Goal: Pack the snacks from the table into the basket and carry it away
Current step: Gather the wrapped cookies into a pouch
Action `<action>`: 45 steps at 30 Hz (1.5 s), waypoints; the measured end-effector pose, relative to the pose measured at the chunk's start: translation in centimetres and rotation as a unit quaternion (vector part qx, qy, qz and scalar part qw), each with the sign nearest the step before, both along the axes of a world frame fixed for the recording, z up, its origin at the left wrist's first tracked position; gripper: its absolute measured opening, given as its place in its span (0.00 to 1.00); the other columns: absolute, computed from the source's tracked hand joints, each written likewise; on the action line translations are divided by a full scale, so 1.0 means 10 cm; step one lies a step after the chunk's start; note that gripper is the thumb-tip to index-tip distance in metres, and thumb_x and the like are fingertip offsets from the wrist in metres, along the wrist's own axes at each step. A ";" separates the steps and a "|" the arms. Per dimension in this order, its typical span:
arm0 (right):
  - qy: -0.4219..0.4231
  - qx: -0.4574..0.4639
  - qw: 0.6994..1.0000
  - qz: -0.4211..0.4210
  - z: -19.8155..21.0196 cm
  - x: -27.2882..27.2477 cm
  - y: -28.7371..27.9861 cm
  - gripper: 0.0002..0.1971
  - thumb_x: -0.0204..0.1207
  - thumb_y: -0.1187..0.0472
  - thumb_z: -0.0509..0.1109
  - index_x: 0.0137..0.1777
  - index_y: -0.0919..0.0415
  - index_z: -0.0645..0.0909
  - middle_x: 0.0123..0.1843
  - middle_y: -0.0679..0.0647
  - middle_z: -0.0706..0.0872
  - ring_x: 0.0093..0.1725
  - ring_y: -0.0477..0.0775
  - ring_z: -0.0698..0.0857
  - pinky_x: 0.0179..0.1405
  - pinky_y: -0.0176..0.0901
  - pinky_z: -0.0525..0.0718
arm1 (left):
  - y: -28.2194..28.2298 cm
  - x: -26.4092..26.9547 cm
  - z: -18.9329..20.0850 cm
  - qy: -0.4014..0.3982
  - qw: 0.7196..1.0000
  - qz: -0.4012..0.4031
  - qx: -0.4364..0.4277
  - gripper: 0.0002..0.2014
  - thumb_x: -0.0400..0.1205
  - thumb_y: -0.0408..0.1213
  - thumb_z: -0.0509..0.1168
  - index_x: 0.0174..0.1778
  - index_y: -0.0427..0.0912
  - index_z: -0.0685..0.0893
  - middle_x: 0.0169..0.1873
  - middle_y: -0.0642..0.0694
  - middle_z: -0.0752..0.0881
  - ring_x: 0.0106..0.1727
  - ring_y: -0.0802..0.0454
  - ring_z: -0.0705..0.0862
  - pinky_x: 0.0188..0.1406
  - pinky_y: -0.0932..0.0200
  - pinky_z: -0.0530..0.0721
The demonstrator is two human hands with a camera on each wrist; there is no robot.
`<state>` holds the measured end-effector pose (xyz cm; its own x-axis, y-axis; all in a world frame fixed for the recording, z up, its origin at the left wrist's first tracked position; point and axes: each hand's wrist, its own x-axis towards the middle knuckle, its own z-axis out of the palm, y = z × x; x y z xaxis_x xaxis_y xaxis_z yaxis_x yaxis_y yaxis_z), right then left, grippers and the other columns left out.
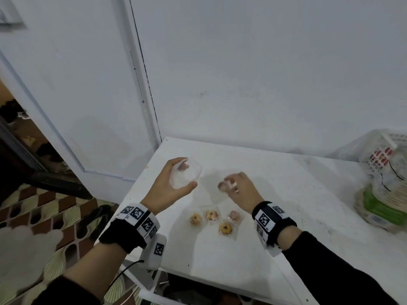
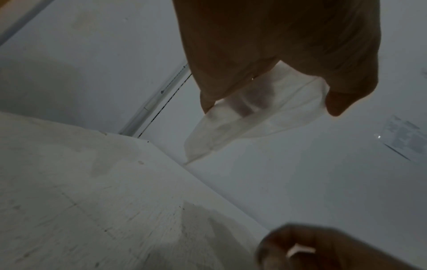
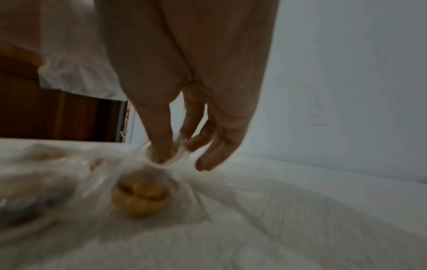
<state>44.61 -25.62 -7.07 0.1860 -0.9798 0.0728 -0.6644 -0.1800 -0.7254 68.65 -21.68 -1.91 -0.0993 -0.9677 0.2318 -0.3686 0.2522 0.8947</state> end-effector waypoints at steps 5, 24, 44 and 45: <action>-0.314 -0.187 0.929 -0.052 0.68 0.32 0.30 0.18 0.74 0.70 0.72 0.61 0.55 0.76 0.55 0.49 0.81 0.44 0.47 0.84 0.45 0.33 0.84 | -0.02 -0.11 -0.04 0.018 0.999 0.031 -0.013 0.34 0.71 0.38 0.79 0.69 0.50 0.70 0.60 0.60 0.78 0.63 0.74 0.74 0.59 0.82 0.69; 0.265 0.158 0.946 0.096 -0.25 -0.21 0.25 0.22 0.81 0.55 0.61 0.76 0.49 0.69 0.77 0.52 0.70 0.75 0.59 0.70 0.73 0.51 0.71 | 0.00 -0.20 -0.10 0.061 0.998 0.003 0.000 0.34 0.71 0.35 0.78 0.69 0.47 0.66 0.61 0.58 0.77 0.62 0.75 0.75 0.56 0.82 0.71; -0.135 -0.251 0.958 0.030 0.77 0.54 0.53 0.06 0.73 0.62 0.76 0.48 0.56 0.83 0.46 0.44 0.84 0.42 0.42 0.79 0.48 0.33 0.76 | -0.08 -0.42 -0.16 0.103 0.994 -0.026 0.023 0.31 0.70 0.28 0.77 0.64 0.42 0.69 0.57 0.46 0.81 0.59 0.52 0.83 0.52 0.58 0.83; -0.106 -0.274 0.956 0.028 0.75 0.55 0.51 0.06 0.73 0.63 0.75 0.48 0.57 0.83 0.46 0.43 0.84 0.41 0.40 0.76 0.48 0.32 0.75 | -0.08 -0.42 -0.15 0.114 0.993 -0.017 0.020 0.30 0.69 0.29 0.78 0.63 0.46 0.70 0.57 0.47 0.81 0.58 0.52 0.83 0.52 0.59 0.83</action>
<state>50.08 -20.49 0.44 0.1616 -0.7731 0.6134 -0.4902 -0.6023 -0.6300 64.46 -22.45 -3.37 -0.0807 -0.9734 0.2142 -0.1481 0.2242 0.9632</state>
